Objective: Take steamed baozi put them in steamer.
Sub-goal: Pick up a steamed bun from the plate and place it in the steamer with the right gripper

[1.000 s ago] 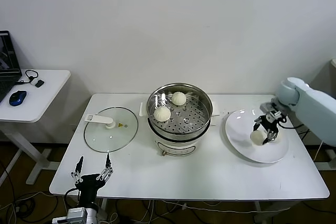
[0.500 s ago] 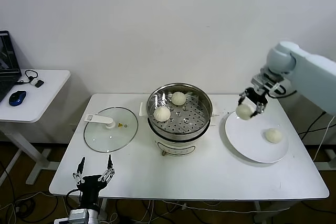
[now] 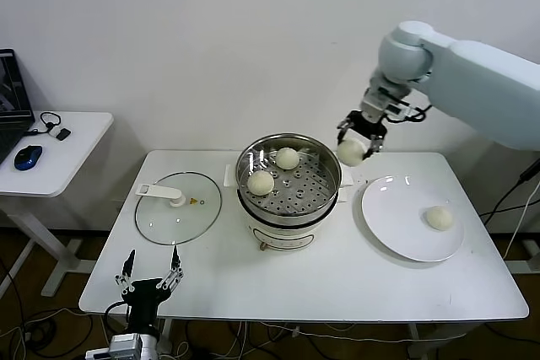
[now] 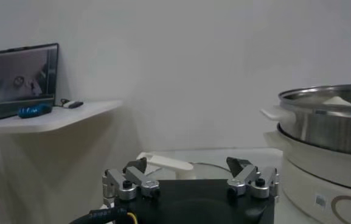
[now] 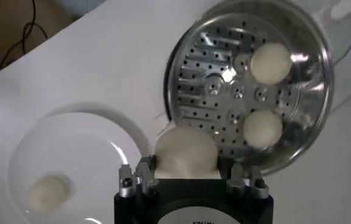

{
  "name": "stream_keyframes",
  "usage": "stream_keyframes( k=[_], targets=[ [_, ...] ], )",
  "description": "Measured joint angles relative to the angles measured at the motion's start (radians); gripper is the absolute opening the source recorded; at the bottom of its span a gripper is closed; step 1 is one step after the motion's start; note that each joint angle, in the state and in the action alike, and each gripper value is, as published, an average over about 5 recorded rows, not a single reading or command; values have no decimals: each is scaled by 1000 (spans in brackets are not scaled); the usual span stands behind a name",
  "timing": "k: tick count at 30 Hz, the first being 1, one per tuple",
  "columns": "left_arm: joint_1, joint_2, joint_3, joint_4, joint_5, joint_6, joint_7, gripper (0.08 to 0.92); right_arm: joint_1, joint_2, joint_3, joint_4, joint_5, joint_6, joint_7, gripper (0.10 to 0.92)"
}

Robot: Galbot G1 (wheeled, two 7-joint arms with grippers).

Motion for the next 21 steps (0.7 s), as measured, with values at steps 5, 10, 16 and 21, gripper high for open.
stream_keyframes(
  k=[5, 10, 16, 21],
  targets=[
    [-1, 1, -5, -6, 1, 3, -1, 823, -22, 63, 15, 6, -47, 26, 6, 662],
    [0, 1, -9, -7, 0, 4, -2, 823, -59, 126, 27, -1, -96, 53, 13, 662],
    [-1, 0, -11, -3, -1, 5, -2, 823, -106, 186, 36, -13, -139, 71, 20, 662],
    [-3, -2, -14, 1, -1, 6, -2, 823, -144, 230, 37, -26, -166, 84, 23, 662]
  ],
)
